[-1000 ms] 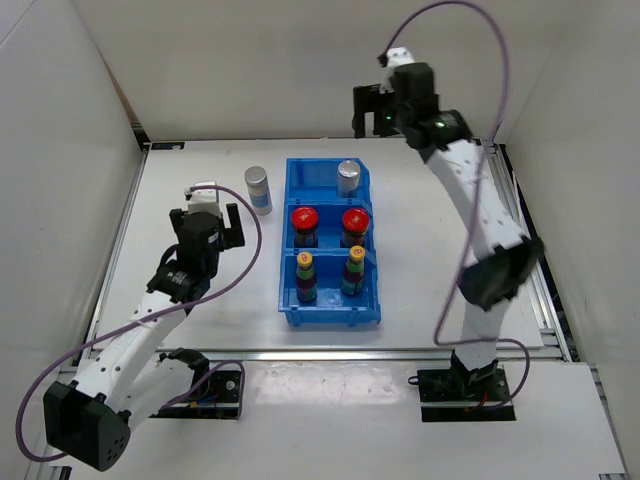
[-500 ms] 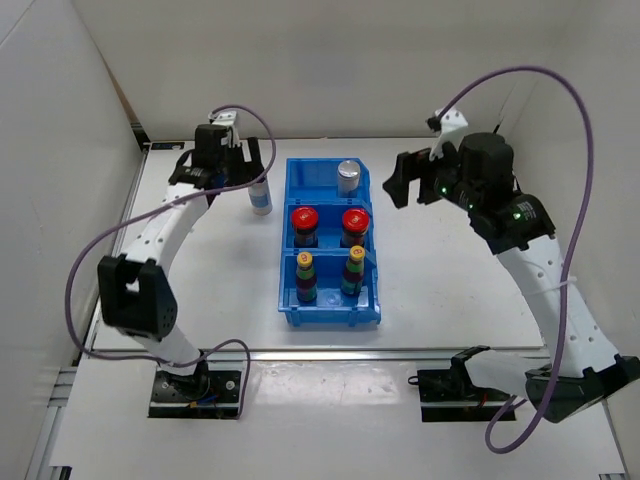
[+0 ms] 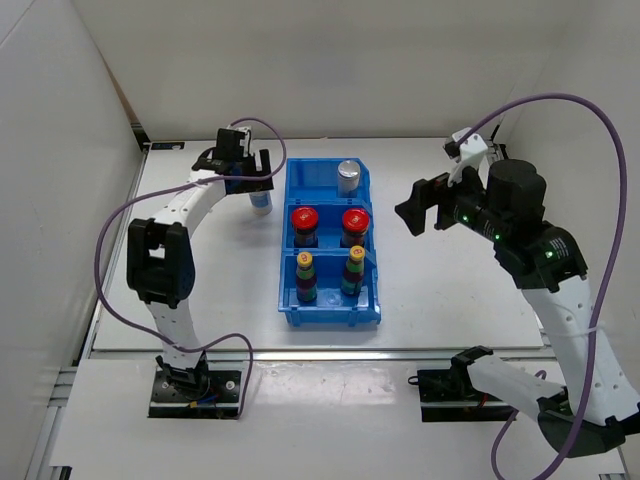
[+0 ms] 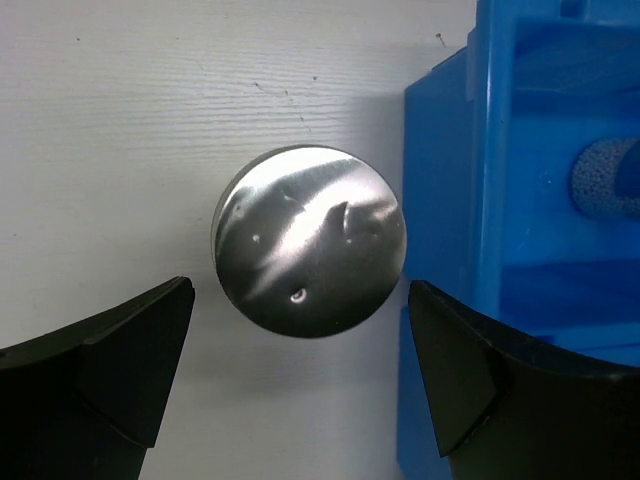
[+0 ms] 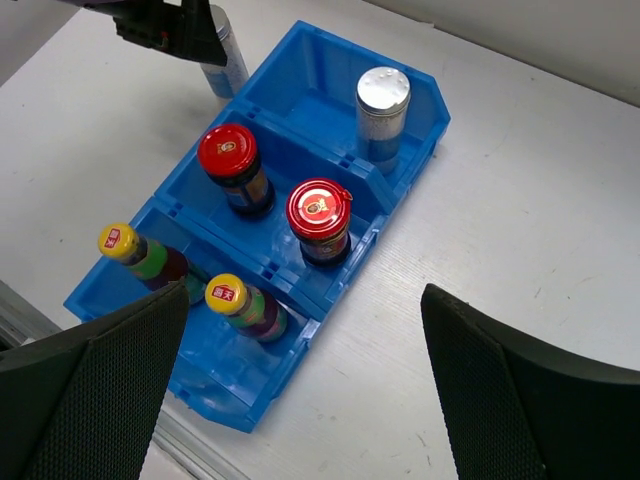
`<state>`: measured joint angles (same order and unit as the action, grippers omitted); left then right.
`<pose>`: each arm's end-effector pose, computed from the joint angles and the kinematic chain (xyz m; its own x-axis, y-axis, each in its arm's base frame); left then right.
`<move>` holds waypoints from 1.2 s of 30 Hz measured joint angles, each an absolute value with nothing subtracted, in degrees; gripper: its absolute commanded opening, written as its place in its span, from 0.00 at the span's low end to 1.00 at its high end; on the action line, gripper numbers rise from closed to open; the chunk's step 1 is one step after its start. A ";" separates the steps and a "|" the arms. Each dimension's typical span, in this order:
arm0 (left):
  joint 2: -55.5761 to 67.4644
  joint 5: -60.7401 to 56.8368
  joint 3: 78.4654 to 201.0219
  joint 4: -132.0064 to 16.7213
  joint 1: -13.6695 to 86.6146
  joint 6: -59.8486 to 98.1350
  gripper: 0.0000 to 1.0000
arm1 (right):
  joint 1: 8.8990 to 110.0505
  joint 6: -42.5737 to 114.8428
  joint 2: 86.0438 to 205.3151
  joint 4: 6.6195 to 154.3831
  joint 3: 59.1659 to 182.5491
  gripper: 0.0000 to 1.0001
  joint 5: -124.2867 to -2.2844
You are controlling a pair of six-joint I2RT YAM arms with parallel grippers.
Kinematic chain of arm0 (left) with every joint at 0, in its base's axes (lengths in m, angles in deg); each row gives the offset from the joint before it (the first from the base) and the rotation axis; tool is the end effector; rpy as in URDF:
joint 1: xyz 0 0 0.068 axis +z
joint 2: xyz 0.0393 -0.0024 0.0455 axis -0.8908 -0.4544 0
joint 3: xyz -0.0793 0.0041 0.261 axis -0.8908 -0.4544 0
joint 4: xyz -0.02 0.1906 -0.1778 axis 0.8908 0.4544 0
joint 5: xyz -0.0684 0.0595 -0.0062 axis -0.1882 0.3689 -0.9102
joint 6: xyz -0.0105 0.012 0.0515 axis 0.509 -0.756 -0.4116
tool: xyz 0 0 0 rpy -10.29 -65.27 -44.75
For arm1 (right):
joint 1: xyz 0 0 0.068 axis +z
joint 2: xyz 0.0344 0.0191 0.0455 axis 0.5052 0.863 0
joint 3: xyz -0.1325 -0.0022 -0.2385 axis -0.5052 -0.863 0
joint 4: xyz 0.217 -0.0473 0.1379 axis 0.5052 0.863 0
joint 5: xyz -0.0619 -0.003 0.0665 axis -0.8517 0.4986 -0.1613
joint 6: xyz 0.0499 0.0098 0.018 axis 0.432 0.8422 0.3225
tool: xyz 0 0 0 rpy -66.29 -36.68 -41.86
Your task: Organize the condiment bottles
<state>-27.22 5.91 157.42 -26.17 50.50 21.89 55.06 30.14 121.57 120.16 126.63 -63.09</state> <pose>0.4184 -0.0927 0.2603 -0.7586 -0.0856 -0.6459 0.0338 0.9848 -0.1702 0.1610 0.0794 0.4610 -0.2553 -0.1019 -0.9615 -0.5298 0.8466 0.0509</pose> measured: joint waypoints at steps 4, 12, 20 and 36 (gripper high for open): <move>-29.83 7.39 160.30 -26.06 50.48 21.08 0.99 | 55.06 29.92 122.49 120.48 126.63 1.00 -62.76; -34.55 8.94 164.28 -26.57 50.48 19.71 0.94 | 55.06 29.72 122.77 120.53 126.63 1.00 -61.91; -35.44 11.04 166.84 -25.04 50.48 18.07 0.23 | 55.06 29.75 122.77 120.72 126.63 1.00 -60.58; -30.70 2.82 190.99 -22.20 42.70 16.80 0.25 | 55.06 30.90 123.95 121.97 126.63 1.00 -59.22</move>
